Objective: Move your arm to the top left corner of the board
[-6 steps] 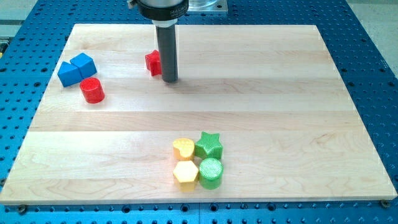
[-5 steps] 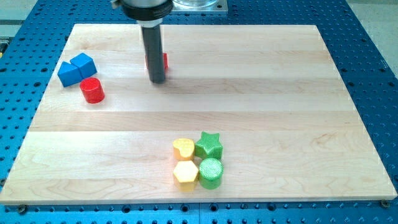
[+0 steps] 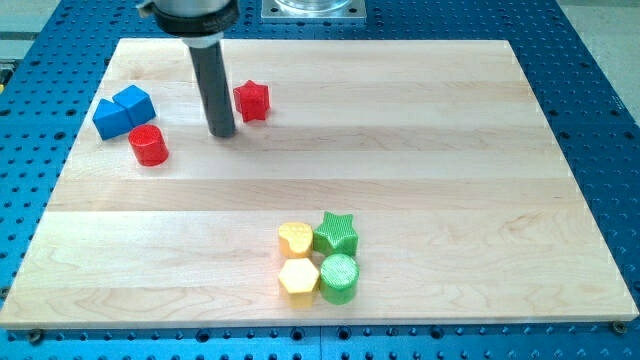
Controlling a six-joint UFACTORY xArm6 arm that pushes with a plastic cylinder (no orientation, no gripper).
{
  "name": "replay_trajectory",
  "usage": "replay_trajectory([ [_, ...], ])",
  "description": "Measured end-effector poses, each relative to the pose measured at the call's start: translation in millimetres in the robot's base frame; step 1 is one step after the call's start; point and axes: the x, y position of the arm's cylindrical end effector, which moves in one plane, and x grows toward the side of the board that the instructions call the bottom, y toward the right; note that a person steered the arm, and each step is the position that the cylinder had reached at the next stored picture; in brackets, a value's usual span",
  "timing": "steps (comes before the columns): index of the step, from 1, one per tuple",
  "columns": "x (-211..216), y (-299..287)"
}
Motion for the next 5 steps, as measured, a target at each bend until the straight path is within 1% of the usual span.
replay_trajectory([
  [1, -27, -20],
  [3, -150, -57],
  [4, -154, -110],
  [5, -122, -146],
])
